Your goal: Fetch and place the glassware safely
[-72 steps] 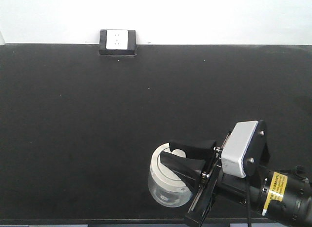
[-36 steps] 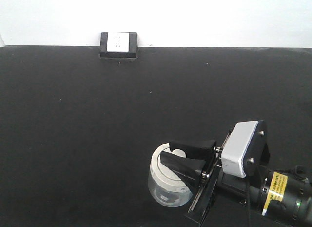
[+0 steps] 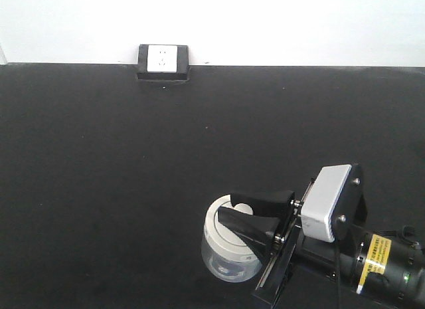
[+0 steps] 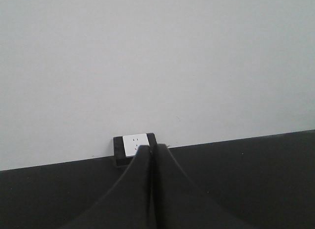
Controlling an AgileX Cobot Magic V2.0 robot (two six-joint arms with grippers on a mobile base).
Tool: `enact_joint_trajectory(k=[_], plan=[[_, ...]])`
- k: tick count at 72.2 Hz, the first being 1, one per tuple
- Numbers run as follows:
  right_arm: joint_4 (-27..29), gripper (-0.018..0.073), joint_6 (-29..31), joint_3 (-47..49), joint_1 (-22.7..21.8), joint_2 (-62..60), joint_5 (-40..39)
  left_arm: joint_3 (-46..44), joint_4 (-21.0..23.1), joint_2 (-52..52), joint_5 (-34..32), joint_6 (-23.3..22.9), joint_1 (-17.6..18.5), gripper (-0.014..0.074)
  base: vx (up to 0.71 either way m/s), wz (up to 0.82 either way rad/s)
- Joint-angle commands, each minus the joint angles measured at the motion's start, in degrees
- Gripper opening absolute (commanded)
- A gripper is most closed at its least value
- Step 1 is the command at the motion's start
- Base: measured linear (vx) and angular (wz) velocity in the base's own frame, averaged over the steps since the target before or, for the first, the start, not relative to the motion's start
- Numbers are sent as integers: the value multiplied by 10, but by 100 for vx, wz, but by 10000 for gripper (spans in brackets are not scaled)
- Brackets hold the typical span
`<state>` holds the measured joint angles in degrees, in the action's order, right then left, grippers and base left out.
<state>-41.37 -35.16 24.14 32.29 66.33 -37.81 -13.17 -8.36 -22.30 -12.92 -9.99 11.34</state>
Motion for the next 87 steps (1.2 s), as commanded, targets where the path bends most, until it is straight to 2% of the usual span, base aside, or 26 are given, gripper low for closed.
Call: enact_joint_trajectory(k=[1, 59, 82, 85, 87], plan=[[18, -1, 1, 16, 0, -12, -50, -16, 5, -3, -40, -2, 4, -7, 0, 0], [21, -1, 2, 16, 0, -12, -54, -16, 5, -3, -40, -2, 4, -7, 0, 0], [120, -1, 24, 16, 0, -12, -54, -16, 5, -3, -40, -2, 4, -7, 0, 0], [138, -1, 35, 16, 0, -12, -54, -16, 5, -3, -40, -2, 4, -7, 0, 0], [170, -1, 54, 19, -1, -10, -53, -16, 5, -3, -40, -2, 4, -7, 0, 0]])
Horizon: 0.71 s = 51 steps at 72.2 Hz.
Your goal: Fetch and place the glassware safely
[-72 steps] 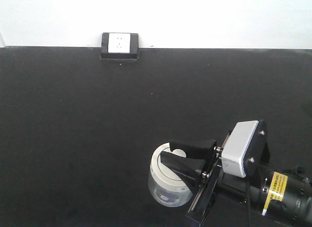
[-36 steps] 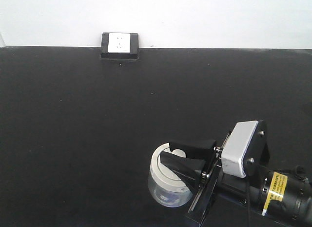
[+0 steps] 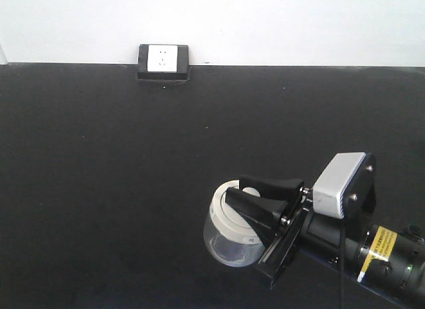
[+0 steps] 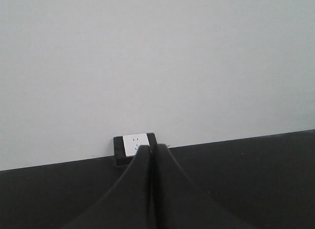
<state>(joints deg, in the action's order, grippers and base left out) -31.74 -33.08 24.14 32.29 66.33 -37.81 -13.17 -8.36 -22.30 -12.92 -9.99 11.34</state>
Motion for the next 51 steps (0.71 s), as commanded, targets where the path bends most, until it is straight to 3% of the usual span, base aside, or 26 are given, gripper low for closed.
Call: enact_joint_trajectory(k=[1, 8, 26, 42, 51], plan=[[81, -1, 38, 21, -1, -8, -51, -16, 5, -3, -40, -2, 4, -7, 0, 0], [194, -1, 123, 38, -1, 13, -46, -16, 5, -3, -40, -2, 4, -7, 0, 0], [370, 2, 331, 100, -1, 93, -8, -16, 5, -3, -40, -2, 4, -7, 0, 0], [553, 6, 431, 150, -1, 194, -35, -16, 5, -3, -40, -2, 4, -7, 0, 0], [575, 10, 433, 150, -1, 247, -105, -16, 5, -3, -40, -2, 4, -7, 0, 0]])
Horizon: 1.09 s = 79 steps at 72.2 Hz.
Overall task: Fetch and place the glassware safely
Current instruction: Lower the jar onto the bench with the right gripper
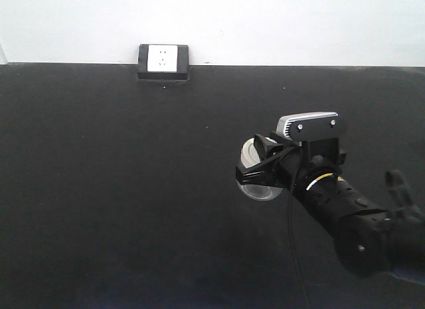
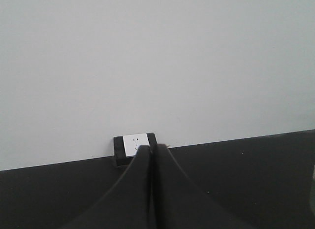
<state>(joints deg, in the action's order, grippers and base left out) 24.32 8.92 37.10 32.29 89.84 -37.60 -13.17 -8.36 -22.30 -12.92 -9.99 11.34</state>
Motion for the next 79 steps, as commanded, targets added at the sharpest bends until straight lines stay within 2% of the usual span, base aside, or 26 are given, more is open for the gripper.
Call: enact_joint_trajectory(k=[1, 9, 21, 46, 61, 79], plan=[[13, 10, 13, 20, -1, 17, -113, -16, 5, -3, -40, -2, 4, -7, 0, 0], [-12, 17, 12, 24, -1, 52, -151, -16, 5, -3, -40, -2, 4, -7, 0, 0], [-50, 36, 8, 55, -1, 94, -142, -16, 5, -3, -40, -2, 4, -7, 0, 0], [-56, 118, 5, 98, -1, 164, -146, -16, 5, -3, -40, -2, 4, -7, 0, 0], [-58, 191, 0, 98, -1, 172, -132, -16, 5, -3, -40, -2, 4, -7, 0, 0], [-69, 331, 0, 98, -1, 169, -93, -16, 5, -3, -40, -2, 4, -7, 0, 0]])
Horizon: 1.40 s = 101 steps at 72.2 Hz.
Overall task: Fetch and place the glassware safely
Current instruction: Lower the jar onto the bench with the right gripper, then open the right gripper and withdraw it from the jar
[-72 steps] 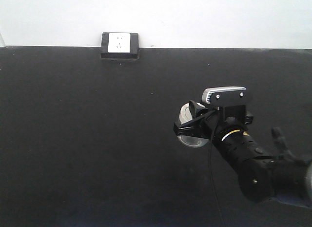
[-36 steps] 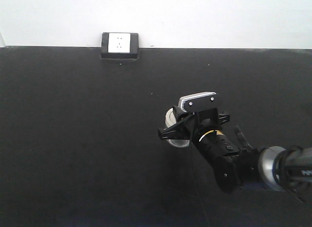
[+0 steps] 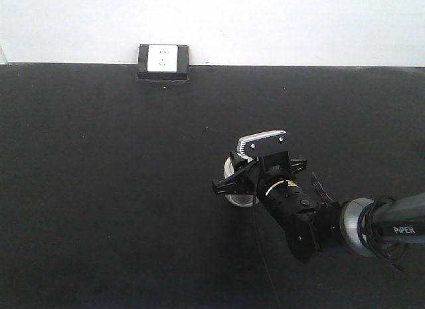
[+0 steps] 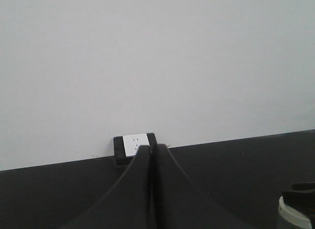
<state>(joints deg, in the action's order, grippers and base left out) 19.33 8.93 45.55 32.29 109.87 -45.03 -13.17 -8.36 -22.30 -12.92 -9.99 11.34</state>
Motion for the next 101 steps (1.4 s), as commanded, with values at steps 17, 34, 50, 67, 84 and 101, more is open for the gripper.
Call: enact_joint_trajectory(k=[17, 34, 50, 67, 84, 101], plan=[[-19, 376, 30, 11, -1, -95, 57, -16, 5, -3, -40, -2, 4, -7, 0, 0], [-16, 376, 55, 11, -1, -232, 202, -16, 5, -3, -40, -2, 4, -7, 0, 0], [-1, 372, 58, -10, -2, -376, 273, -16, 5, -3, -40, -2, 4, -7, 0, 0], [27, 372, 69, -98, -73, -551, 343, -16, 5, -3, -40, -2, 4, -7, 0, 0], [18, 372, 136, -130, -143, -739, 551, -16, 5, -3, -40, -2, 4, -7, 0, 0], [9, 372, 129, -195, -185, -917, 600, -16, 5, -3, -40, -2, 4, -7, 0, 0]])
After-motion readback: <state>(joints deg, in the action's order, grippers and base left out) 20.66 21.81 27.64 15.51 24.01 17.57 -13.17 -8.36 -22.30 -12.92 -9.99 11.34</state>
